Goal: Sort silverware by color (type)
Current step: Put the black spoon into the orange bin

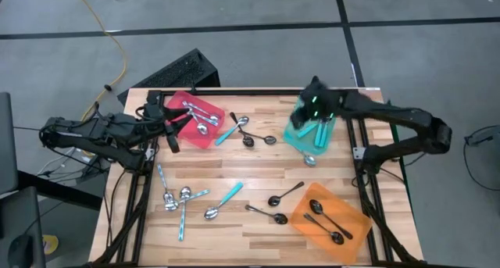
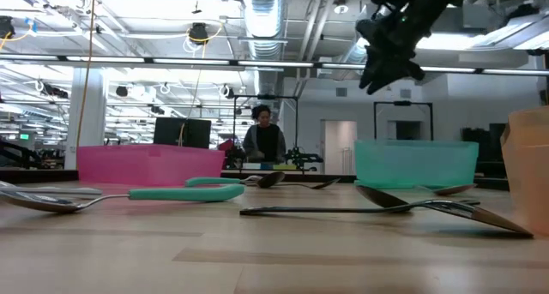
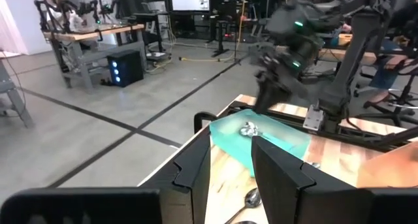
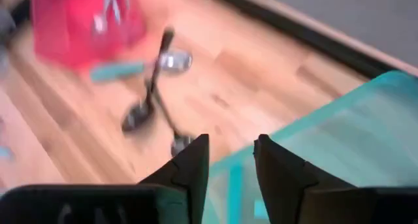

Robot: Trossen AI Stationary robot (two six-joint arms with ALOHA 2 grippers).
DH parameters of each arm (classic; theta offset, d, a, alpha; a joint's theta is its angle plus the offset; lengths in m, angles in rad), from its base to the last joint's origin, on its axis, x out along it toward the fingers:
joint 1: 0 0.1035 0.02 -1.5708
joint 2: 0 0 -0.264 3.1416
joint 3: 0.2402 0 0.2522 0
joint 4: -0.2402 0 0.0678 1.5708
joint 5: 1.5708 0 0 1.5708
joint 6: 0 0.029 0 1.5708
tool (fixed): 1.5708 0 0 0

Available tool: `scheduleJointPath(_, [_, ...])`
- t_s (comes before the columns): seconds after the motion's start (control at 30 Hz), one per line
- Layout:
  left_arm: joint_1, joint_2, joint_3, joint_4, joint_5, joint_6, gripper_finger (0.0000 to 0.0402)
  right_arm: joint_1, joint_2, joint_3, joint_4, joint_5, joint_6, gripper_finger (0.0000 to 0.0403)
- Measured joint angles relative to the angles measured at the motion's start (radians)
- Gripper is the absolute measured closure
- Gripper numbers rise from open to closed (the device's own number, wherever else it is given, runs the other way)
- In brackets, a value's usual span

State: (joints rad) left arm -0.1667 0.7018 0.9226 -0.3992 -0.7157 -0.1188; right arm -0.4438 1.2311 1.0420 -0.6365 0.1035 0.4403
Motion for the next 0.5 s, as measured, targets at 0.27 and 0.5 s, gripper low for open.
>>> scheduleJointPath(0.27, [0.0, 0.032, 0.0, 0.0, -0.002, -0.015, 0.0301, 0.235, 0.116, -0.001, -0.156, 0.131, 0.048, 0.0358])
scheduleJointPath(0.5, [0.0, 0.059, 0.0, -0.003, 0.004, -0.026, 0.0301, 0.282, 0.19, -0.001, -0.197, 0.129, 0.09, 0.0375])
